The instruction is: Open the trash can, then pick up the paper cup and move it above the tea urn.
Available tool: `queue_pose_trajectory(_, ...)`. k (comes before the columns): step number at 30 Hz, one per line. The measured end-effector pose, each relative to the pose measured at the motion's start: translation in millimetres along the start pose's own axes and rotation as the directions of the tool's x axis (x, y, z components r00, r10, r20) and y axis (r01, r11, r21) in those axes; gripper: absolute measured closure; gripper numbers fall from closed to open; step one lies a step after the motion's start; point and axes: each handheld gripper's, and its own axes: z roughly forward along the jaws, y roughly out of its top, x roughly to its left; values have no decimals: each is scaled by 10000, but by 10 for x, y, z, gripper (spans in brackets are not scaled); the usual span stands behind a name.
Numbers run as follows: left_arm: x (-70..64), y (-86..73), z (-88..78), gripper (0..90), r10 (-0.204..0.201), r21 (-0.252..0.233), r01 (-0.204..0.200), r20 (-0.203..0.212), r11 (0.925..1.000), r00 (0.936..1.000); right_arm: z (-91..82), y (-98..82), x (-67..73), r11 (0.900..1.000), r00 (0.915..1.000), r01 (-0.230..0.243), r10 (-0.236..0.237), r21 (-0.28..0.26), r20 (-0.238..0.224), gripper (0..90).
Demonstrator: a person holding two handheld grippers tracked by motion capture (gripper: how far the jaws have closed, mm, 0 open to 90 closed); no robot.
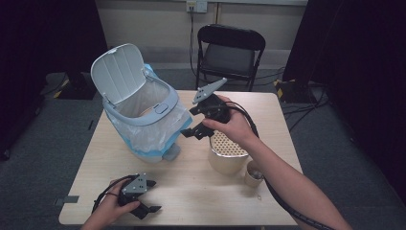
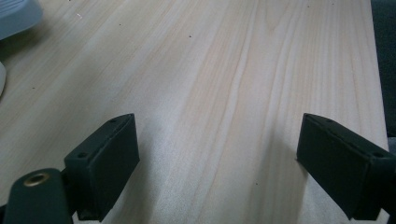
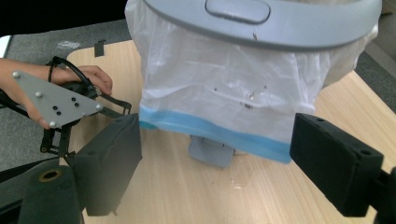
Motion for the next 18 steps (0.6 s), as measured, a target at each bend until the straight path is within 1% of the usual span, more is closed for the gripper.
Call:
queue_pose_trajectory(2,1,0,0,122,6,2,-6,5,10000,10000,-13,-39,-6,10000,10000,49,-49,7,13,162)
queue_pose_trajectory(7,1,0,3,116,32,-12,-32,19,10000,10000,-64,-140,-11,9999,9999,-150,150,-73,48,161)
queue_pose_trajectory(12,0,0,6,115,20,-39,-20,26,10000,10000,-98,-234,-19,9997,9998,-201,202,-122,71,162)
queue_pose_trajectory(13,-1,-1,6,115,21,-41,-21,21,10000,10000,-120,-281,-23,9995,9995,-292,293,-154,95,161)
queue_pose_trajectory(14,-1,-1,6,115,21,-41,-21,21,10000,10000,-120,-281,-23,9995,9995,-292,293,-154,95,161)
queue_pose_trajectory(18,-2,-1,8,115,-7,-56,7,39,10000,10000,-179,-388,-43,9987,9988,-474,477,-197,149,162)
